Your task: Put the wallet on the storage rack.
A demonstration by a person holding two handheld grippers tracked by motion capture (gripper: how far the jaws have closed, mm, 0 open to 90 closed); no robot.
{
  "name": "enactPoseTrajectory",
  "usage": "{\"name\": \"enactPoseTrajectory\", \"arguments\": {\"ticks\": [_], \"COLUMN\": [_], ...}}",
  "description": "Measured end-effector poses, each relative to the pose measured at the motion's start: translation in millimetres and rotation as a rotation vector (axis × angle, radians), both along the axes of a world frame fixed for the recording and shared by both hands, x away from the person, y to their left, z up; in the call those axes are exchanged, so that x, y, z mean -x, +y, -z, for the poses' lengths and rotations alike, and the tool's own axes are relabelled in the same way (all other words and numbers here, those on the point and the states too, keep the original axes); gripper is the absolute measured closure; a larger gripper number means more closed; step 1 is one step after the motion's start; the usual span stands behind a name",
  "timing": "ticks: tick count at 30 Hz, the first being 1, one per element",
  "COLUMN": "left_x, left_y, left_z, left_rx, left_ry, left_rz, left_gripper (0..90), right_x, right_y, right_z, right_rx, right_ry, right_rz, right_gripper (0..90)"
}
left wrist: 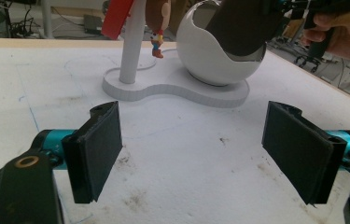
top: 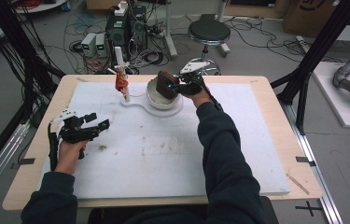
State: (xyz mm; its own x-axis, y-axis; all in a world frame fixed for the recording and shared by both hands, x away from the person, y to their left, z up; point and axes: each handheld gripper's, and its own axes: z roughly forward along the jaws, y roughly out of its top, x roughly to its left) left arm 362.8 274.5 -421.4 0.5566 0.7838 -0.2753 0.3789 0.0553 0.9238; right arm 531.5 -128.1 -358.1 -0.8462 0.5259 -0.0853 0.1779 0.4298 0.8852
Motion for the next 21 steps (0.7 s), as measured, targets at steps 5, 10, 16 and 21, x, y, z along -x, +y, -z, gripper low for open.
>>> {"name": "enactPoseTrajectory", "arguments": {"ticks": [5, 10, 16, 21], "left_x": [0.6, 0.8, 1.0, 0.9], "left_y": [0.3, 0.4, 0.6, 0.5], "left_z": [0.0, 0.2, 0.1, 0.4], "left_rx": [0.006, 0.007, 0.009, 0.01], "left_ry": [0.002, 0.004, 0.005, 0.007], "left_rz": [-0.004, -0.004, -0.005, -0.005], "left_gripper": [19.9, 19.9, 19.9, 19.9], "right_x": [-0.9, 1.5, 5.9, 13.5], "right_y": [4.5, 0.6, -1.7, 2.6], "right_z": [4.7, 2.8, 0.5, 3.3], "right_rx": [-0.019, -0.04, -0.113, -0.052], "right_ry": [0.02, 0.049, 0.079, 0.11], "right_rz": [0.03, 0.019, -0.017, -0.064], "right_gripper": [51.7, 54.2, 58.3, 63.8]}}
